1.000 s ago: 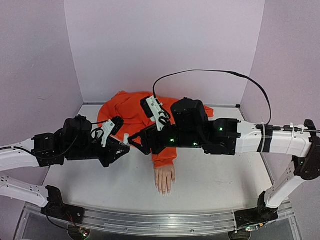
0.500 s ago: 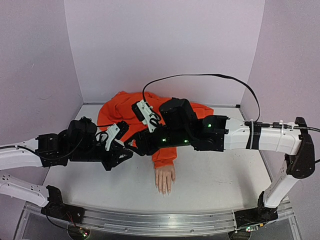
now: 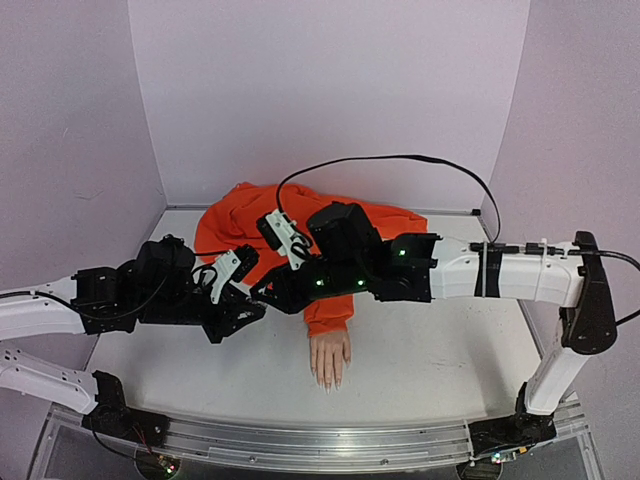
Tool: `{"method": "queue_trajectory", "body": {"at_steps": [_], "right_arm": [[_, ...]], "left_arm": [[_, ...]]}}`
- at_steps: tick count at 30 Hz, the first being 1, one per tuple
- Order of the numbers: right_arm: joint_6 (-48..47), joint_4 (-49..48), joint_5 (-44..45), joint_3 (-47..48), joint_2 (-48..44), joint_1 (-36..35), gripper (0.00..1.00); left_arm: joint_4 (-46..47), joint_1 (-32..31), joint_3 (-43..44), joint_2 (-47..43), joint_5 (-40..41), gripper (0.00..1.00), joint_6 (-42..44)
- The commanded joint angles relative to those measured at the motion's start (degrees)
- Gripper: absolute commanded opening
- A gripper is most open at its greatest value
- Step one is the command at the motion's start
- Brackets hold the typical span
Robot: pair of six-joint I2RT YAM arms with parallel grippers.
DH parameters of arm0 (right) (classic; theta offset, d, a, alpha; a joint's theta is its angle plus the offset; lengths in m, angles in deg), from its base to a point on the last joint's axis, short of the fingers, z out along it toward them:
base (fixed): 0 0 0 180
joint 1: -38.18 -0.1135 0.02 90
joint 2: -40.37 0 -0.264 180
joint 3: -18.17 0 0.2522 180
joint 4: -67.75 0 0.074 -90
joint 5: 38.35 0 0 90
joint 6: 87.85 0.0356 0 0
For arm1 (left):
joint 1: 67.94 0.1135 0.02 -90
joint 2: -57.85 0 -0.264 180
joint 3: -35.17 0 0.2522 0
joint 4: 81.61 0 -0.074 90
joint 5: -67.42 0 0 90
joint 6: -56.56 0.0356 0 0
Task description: Paint the nails
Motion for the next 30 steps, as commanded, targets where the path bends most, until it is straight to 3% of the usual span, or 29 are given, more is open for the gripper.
{"method": "queue_trajectory", "body": {"at_steps": [1, 3, 4, 7, 9, 11, 17, 23, 30], "right_arm": [[0.3, -0.8, -0.1, 1.9, -0.6, -0.1, 0.08], [0.3, -1.1, 0.7, 1.4, -1.1, -0.1, 0.02], [0.3, -1.1, 1.3, 1.1, -1.4, -0.1, 0.01], [0.6, -1.1, 5.0, -0.5, -2.9, 0.1, 0.0], [1.3, -1.1, 9.2, -2.7, -4.7, 0.8, 0.0], [2.6, -1.1, 14.8, -5.8, -6.7, 2.8, 0.0], [7.8, 2.3, 28.8, -21.3, -13.5, 14.6, 0.0], [16.3, 3.2, 33.1, -39.3, -22.2, 36.6, 0.0], [22.9, 2.1, 37.0, -46.9, -23.3, 45.7, 0.0]], "left_arm": [[3.2, -0.2, 2.4, -0.7, -0.4, 0.0, 0.5], [3.1, -0.3, 2.5, -0.6, 0.1, 0.01, 0.3], [3.0, -0.3, 2.7, -0.5, 0.5, 0.08, 0.0], [2.3, -0.2, 3.2, 0.4, 1.6, 0.42, -1.0], [1.7, -0.3, 3.6, 1.1, 1.9, 0.81, -1.3], [0.9, -0.3, 4.0, 1.7, 2.4, 0.96, -1.7], [0.0, -0.2, 3.9, 1.1, 4.4, 0.99, -2.8], [-0.4, -0.3, 2.8, -0.9, 7.1, 0.99, -3.1], [-0.4, -0.3, 3.0, -0.8, 9.2, 0.99, -3.3]]}}
